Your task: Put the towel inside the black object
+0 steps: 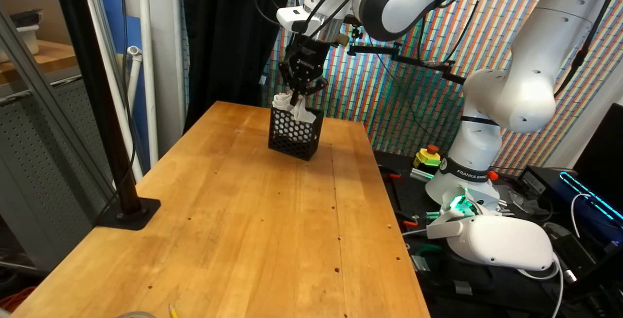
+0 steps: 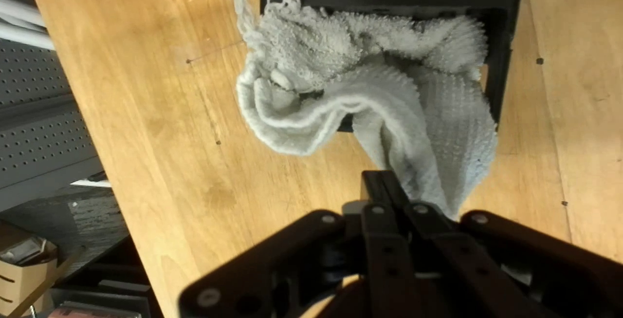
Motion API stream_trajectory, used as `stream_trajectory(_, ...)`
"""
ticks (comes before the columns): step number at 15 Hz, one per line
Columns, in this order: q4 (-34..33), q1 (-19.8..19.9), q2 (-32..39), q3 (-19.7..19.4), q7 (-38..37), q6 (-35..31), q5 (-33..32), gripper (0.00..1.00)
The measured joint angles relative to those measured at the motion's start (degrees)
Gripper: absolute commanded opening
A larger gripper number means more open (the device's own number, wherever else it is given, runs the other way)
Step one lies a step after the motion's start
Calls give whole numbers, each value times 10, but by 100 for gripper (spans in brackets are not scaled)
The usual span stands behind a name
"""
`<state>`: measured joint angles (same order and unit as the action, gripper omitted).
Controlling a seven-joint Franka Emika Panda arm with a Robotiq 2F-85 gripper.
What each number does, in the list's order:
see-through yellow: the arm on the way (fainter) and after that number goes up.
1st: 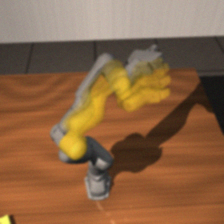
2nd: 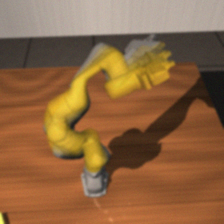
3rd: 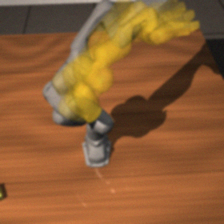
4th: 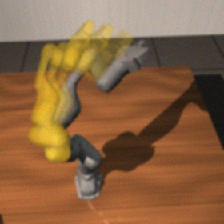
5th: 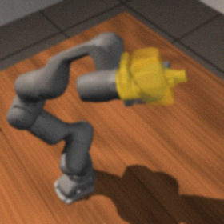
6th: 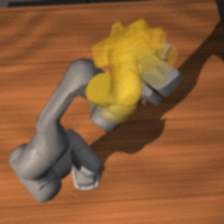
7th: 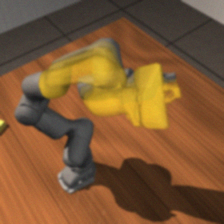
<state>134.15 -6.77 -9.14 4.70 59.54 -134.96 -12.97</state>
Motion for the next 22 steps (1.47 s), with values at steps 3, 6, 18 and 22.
stream_trajectory(3, 5, -4, -29, 6, 0, 53, 0, 5)
stream_trajectory(6, 20, -7, -37, 3, 7, 68, 13, 3)
stream_trajectory(18, 20, -4, -38, -8, 29, 69, -13, 4)
stream_trajectory(22, 4, -1, -35, -9, 32, 72, -42, 3)
